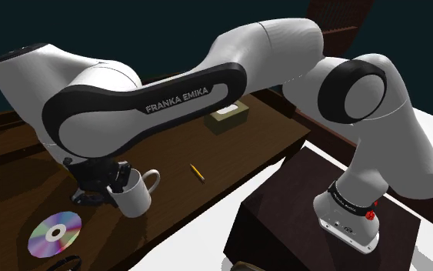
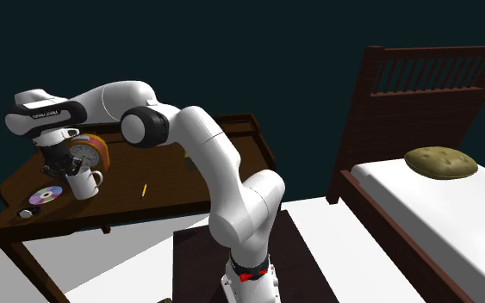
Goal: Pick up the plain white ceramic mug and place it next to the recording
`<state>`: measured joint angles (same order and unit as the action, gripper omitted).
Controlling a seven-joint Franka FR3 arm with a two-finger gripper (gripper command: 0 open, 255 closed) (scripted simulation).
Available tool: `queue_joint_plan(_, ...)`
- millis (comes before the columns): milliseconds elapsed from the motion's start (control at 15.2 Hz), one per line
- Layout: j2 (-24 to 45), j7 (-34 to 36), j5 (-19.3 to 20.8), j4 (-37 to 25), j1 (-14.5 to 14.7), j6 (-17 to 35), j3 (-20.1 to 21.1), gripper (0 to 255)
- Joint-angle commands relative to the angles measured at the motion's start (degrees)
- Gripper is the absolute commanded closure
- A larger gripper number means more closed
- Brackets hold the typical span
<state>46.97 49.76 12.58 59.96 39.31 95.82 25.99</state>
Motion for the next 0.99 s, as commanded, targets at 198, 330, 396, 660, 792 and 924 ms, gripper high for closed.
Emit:
queue_joint_plan(198,0.2,0.0,0.1,0.8,-0.1,1.0,0.0,255)
queue_joint_plan(330,0.2,0.0,0.1,0.8,-0.1,1.0,0.0,255)
queue_joint_plan(396,0.2,0.0,0.1,0.8,-0.1,1.0,0.0,255)
queue_joint_plan(660,0.1,0.0,0.1,0.9,-0.1,1.0,0.0,0)
queue_joint_plan(792,0.1,0.0,0.1,0.9,-0.1,1.0,0.0,0)
queue_joint_plan(924,0.5,-0.2,0.1,-1.8,0.3,-1.2,-0.1,0)
